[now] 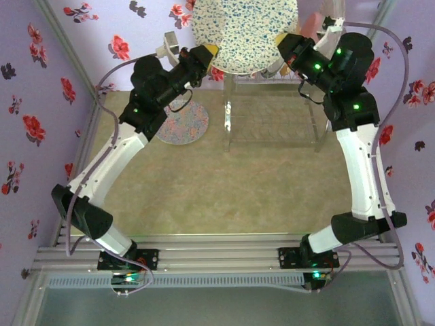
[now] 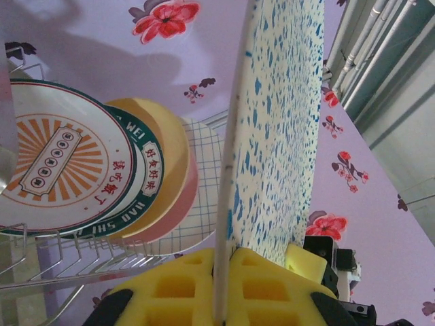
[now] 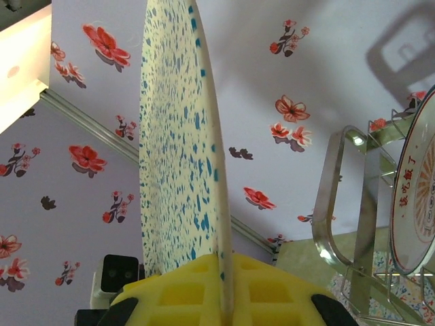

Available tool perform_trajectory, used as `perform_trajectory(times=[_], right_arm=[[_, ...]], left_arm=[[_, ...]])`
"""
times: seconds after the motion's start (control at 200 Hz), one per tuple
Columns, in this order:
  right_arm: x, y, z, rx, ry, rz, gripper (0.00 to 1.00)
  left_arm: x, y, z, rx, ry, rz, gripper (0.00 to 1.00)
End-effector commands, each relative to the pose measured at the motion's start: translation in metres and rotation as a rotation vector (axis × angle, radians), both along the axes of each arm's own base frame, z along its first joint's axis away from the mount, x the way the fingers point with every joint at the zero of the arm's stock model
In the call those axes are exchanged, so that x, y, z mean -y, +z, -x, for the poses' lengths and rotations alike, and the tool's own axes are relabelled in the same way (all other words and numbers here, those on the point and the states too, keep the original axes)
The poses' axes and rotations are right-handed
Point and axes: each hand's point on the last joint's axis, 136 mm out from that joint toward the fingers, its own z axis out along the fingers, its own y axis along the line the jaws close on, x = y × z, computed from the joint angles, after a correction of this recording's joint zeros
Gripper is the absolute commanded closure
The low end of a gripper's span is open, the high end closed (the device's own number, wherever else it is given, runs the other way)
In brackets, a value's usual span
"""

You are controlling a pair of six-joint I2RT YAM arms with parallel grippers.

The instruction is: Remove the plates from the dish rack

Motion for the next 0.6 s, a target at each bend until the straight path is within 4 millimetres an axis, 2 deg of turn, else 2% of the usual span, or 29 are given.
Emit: perform_trajectory(times=[0.0, 0.085, 0.185, 0.325, 0.425, 0.515, 0.595], right_arm=[[-0.01, 0.025, 0.016, 0.113, 0.056, 0.021, 0.81], [-0.007, 0.025, 0.019, 0.121, 0.039, 0.043, 0.54], [-0.001, 0.022, 0.023, 0.134, 0.005, 0.091, 0.38], [0.014, 0.018, 0.032, 0.175, -0.076, 0.178, 0.32], [0.022, 0.021, 0.048, 0.267, -0.125, 0.248, 0.31], [0.025, 0.016, 0.065, 0.363, -0.168, 0.344, 0.28], [0.025, 0.01, 0.081, 0.44, -0.198, 0.425, 0.25]], left_arm=[[0.0, 0.022, 0.01, 0.075, -0.033, 0.023, 1.0], [-0.004, 0.031, 0.01, 0.1, -0.04, 0.056, 1.0], [-0.015, 0.042, 0.01, 0.121, -0.031, 0.081, 1.0], [-0.033, 0.047, 0.005, 0.121, -0.005, 0.089, 1.0], [-0.054, 0.041, -0.004, 0.095, 0.031, 0.096, 1.0], [-0.078, 0.025, -0.014, 0.054, 0.084, 0.091, 1.0], [-0.102, 0.001, -0.022, 0.005, 0.151, 0.058, 1.0]])
